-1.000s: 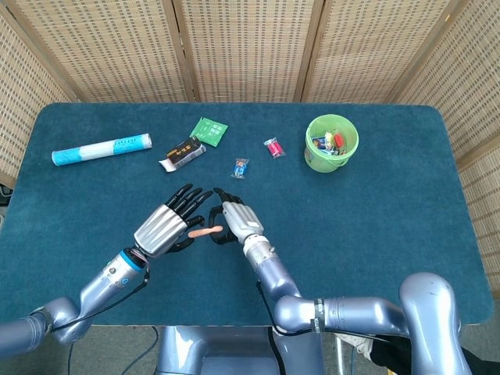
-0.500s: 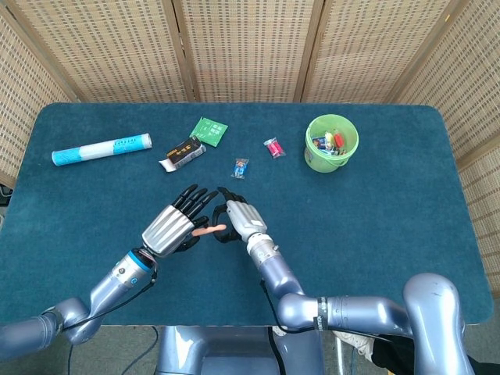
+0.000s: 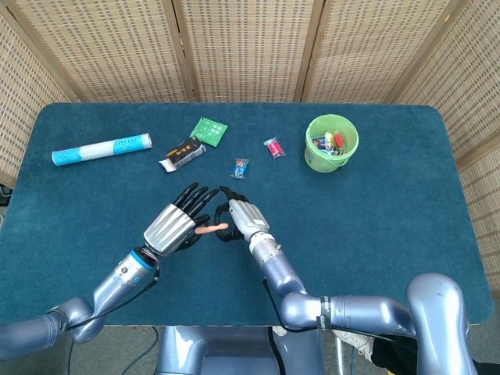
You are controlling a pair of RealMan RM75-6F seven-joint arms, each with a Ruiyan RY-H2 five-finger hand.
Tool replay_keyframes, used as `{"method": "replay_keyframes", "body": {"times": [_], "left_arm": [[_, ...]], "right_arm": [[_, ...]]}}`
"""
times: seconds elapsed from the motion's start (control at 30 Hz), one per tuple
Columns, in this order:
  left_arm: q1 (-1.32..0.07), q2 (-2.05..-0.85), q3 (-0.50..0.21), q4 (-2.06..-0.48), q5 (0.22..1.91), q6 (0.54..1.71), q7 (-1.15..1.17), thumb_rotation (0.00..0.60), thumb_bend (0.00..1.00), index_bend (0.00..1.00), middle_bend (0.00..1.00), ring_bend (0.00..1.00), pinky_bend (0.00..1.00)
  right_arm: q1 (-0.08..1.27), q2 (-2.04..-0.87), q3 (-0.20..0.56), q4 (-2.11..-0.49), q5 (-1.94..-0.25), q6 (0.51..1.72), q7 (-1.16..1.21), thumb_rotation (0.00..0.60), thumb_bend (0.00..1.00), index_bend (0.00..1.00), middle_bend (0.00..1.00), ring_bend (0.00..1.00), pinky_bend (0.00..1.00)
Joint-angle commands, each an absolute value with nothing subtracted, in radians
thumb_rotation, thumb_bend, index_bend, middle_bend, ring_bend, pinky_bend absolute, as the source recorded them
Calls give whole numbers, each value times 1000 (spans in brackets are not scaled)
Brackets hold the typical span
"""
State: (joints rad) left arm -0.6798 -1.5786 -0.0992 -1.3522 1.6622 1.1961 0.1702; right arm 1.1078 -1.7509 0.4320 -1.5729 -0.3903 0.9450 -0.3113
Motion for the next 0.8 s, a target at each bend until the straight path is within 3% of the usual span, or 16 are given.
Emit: {"method": "replay_keyframes", "body": {"times": [0.03,0.8], "left_arm": [[-682,-1582,-97,-1352,1661,1195,171,600,394,499,0,0,0],[-692,-1601,-97,-1329,1639,1206,156,600,521,746,0,0,0]], "right_arm": [[1108,-1750,431,-1574,-390,944,-311,600,728,662,60,0,0],[1093,-1723,421,-1581,-396,935,-295,600,728,712,66,0,0]]}}
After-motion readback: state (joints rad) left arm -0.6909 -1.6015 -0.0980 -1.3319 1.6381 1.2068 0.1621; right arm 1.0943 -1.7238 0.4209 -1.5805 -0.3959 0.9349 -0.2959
